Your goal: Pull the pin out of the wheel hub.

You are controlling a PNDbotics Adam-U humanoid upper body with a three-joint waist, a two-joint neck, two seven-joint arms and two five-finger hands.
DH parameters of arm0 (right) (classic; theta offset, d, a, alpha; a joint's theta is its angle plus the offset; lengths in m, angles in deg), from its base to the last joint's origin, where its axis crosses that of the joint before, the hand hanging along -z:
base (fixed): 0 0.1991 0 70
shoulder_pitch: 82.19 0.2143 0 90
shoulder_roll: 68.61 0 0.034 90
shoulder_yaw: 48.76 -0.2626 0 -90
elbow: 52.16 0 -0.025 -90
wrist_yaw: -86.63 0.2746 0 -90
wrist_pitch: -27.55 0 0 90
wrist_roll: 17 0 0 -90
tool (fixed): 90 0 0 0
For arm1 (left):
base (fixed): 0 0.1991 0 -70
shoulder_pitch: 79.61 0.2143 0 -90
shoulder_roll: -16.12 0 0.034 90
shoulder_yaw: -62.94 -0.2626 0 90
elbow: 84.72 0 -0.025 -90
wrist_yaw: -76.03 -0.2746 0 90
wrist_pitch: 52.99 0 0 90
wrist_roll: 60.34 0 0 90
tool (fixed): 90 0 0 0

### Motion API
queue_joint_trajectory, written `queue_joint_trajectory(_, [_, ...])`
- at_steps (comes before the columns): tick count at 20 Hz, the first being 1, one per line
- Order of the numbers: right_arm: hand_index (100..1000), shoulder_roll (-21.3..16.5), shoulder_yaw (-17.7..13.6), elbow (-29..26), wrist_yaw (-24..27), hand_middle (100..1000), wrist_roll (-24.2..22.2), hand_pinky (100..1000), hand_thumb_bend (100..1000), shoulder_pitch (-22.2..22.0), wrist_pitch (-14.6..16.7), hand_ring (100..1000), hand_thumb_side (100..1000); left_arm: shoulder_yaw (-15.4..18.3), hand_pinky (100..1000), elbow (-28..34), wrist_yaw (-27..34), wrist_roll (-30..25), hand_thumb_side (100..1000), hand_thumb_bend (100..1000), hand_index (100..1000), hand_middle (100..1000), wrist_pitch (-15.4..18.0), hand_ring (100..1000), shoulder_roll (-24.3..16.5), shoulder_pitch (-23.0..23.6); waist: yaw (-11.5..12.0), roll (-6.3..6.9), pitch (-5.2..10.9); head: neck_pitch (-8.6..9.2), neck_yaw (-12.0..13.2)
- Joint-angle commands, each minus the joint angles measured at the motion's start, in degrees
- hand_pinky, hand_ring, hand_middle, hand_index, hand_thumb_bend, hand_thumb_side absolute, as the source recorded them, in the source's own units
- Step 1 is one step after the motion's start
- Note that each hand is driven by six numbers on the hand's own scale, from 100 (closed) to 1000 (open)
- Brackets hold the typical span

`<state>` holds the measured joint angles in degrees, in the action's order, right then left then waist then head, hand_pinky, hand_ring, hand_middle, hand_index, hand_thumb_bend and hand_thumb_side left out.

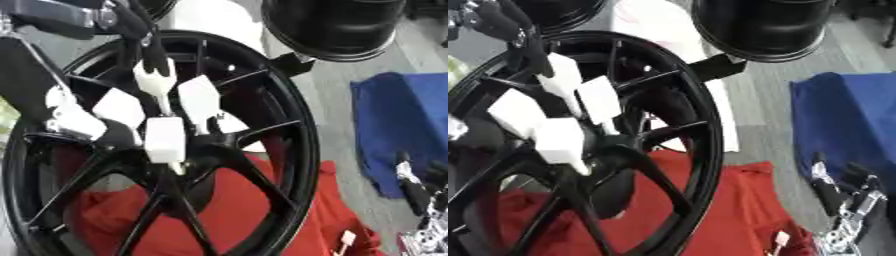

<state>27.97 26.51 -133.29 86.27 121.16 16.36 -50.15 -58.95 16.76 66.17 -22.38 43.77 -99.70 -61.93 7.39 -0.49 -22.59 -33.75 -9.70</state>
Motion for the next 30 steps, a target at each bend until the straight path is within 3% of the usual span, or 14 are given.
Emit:
queue_joint_trajectory(1, [608, -1.4, 0.0, -1.5, -0.1, 491, 0.3, 520, 638, 0.4, 0.1, 579, 283, 1.2, 762, 1.3, -0.5, 0.1, 624, 508, 809, 700, -0.2, 638, -2.7, 0.2, -0.2, -0.05, 0.91, -0.04, 0.2])
queue_joint_trajectory(4, [608, -1.4, 0.1, -1.5, -0.1, 490, 0.3, 520, 639, 0.5, 0.1, 579, 283, 1.4, 785, 1.5, -1.6, 0.1, 587, 522, 820, 755, 0.2, 735, -3.3, 1.3, -0.4, -0.16, 0.81, -0.02, 0.3])
queue_joint_trajectory(7, [607, -1.3, 0.1, -1.6, 0.1, 490, 0.4, 519, 639, 0.6, 0.2, 578, 283, 1.5, 787, 1.1, -3.3, 0.1, 536, 532, 828, 773, 0.9, 740, -3.5, 2.1, -0.6, -0.28, 0.71, 0.07, 0.6])
queue_joint_trajectory(19, [607, -0.9, 0.2, -2.0, 0.1, 491, 0.3, 519, 640, 0.9, 0.2, 579, 283, 2.3, 781, -2.6, -7.7, 0.1, 397, 417, 835, 779, 2.0, 739, -2.6, 3.1, -0.9, -0.71, 0.26, 0.71, 1.5])
queue_joint_trajectory(30, [607, -0.6, 0.2, -2.4, 0.2, 492, 0.4, 519, 641, 1.2, 0.2, 581, 283, 1.7, 757, -7.0, -9.6, 0.1, 420, 395, 817, 741, 2.4, 700, -1.0, 3.1, -1.4, -0.98, -0.20, 0.89, 2.3])
